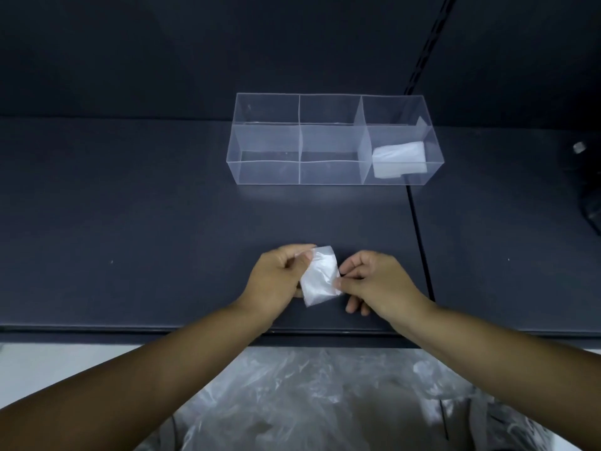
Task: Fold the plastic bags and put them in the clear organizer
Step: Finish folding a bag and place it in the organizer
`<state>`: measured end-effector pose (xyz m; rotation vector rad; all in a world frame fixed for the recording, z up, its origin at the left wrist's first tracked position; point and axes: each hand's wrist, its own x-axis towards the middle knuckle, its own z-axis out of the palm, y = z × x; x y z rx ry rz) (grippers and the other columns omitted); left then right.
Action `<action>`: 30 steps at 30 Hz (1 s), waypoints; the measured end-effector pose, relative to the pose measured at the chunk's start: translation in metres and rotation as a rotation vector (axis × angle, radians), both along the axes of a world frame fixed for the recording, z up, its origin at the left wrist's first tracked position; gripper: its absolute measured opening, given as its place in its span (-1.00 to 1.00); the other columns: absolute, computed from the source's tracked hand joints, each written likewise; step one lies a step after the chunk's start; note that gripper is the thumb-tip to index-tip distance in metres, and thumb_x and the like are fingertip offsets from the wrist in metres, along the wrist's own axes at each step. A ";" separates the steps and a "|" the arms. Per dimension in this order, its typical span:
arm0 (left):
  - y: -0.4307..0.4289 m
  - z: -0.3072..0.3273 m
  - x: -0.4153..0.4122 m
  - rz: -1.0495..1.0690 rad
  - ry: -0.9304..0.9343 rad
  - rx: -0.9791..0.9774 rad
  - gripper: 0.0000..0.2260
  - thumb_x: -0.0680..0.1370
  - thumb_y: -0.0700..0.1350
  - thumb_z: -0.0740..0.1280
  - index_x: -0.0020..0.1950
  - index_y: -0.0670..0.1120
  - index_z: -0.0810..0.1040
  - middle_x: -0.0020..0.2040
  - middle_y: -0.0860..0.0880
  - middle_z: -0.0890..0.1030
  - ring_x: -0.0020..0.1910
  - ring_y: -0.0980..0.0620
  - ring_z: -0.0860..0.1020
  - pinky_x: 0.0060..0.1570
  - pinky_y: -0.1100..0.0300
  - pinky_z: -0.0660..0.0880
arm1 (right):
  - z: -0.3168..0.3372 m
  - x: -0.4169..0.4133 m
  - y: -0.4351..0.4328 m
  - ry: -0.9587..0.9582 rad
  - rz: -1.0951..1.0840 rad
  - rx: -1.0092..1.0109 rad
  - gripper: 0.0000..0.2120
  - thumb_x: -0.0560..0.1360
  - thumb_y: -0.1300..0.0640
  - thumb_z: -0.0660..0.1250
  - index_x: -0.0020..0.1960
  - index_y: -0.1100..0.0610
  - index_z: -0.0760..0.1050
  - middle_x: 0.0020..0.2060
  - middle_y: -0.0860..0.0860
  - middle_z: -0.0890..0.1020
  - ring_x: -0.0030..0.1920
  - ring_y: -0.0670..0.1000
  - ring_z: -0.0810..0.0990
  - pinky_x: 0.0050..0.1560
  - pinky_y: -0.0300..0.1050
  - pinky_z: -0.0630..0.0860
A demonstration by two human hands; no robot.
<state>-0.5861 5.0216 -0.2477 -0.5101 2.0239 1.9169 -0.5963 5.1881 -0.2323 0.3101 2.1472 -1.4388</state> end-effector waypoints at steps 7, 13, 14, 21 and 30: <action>-0.017 -0.004 0.011 -0.341 0.731 -0.877 -0.75 0.53 -0.15 0.33 0.20 -0.09 0.59 0.13 -0.02 0.59 0.11 -0.01 0.56 0.17 0.17 0.39 | 0.001 -0.008 -0.005 -0.077 -0.037 0.026 -0.86 0.43 0.28 0.45 -0.11 0.18 0.49 -0.37 0.03 0.64 -0.51 -0.04 0.61 -0.60 -0.27 0.35; -0.019 -0.024 0.017 -0.746 0.516 -1.219 -0.42 0.59 0.24 -0.11 0.56 0.02 -0.04 0.53 0.15 -0.15 0.50 0.12 -0.25 0.48 0.02 -0.29 | 0.001 -0.006 -0.006 0.026 0.028 0.116 -0.86 0.43 0.21 0.45 -0.08 0.10 0.52 -0.31 0.01 0.67 -0.47 -0.06 0.61 -0.50 -0.25 0.43; -0.019 -0.022 0.018 -0.762 0.513 -1.245 -0.40 0.58 0.25 -0.12 0.56 0.00 0.01 0.55 0.12 -0.08 0.53 0.06 -0.16 0.49 -0.05 -0.20 | 0.000 -0.003 -0.005 0.102 0.074 0.186 -0.86 0.42 0.17 0.46 -0.08 0.07 0.52 -0.29 -0.03 0.65 -0.44 -0.09 0.60 -0.41 -0.22 0.47; -0.016 -0.021 0.022 -0.741 0.476 -1.283 -0.33 0.54 0.31 -0.07 0.53 -0.07 0.19 0.54 -0.05 0.19 0.52 -0.11 0.13 0.44 -0.20 0.11 | -0.009 0.013 0.001 0.439 0.294 0.562 -0.82 0.45 -0.07 0.42 -0.09 -0.03 0.48 -0.13 -0.18 0.44 -0.12 -0.12 0.50 -0.18 -0.23 0.41; -0.015 -0.027 0.025 -0.695 0.358 -1.272 -0.25 0.44 0.39 -0.34 0.50 -0.03 -0.33 0.52 0.03 -0.34 0.47 0.04 -0.40 0.39 0.01 -0.46 | -0.010 0.011 -0.012 0.421 0.240 0.570 -0.74 0.47 -0.18 0.33 -0.04 0.00 0.44 -0.12 -0.17 0.41 -0.13 -0.07 0.49 -0.22 -0.20 0.37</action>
